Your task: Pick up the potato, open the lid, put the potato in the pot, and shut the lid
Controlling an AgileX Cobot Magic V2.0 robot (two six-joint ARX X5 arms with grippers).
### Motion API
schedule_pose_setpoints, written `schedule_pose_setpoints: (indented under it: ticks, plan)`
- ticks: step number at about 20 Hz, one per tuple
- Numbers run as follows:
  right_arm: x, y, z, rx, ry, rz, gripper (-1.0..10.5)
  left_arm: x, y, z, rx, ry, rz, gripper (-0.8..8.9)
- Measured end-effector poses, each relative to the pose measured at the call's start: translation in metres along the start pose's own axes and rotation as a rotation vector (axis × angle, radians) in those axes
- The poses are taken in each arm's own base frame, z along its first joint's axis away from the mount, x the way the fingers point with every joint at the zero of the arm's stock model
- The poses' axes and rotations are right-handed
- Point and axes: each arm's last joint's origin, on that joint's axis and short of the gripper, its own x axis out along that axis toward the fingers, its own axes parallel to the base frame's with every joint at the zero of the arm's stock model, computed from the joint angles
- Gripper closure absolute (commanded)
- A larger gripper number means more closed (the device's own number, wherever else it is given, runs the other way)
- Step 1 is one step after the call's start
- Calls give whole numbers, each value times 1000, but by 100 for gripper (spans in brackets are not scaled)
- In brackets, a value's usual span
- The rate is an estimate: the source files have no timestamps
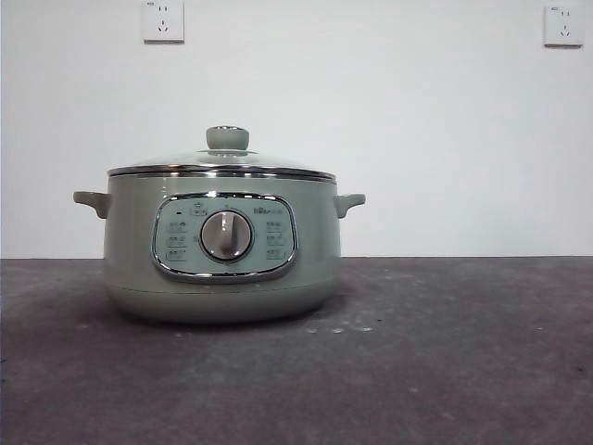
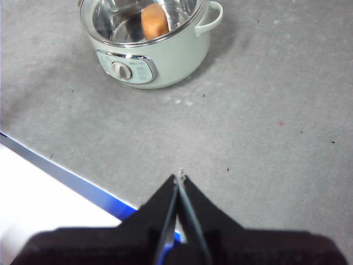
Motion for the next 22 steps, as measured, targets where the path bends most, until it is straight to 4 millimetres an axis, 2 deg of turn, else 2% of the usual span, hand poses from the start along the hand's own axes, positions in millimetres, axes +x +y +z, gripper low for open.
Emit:
schedule_pose_setpoints:
  ticks: [5,7,10,13,15,18,20,22]
  plan:
    - [0,0,0,0,0,0,945,6,4,6,9,-20,24,817]
    - [0,0,0,0,0,0,945,3,8,13,35,-97,81,817]
    - [0,0,0,0,0,0,945,-12,17,20,117,-245,182,817]
    - [0,0,0,1,0,0,945,-40,23,15,201,-388,342,817]
    - [0,0,0,1,0,0,945,-51,22,2,262,-488,432,817]
    - [0,0,0,3,0,0,945,-43,27,-31,319,-605,572,817]
    - [0,0,0,3,0,0,945,-25,32,-62,347,-664,639,817]
    - [0,0,0,3,0,0,945,8,45,-98,320,-648,648,817]
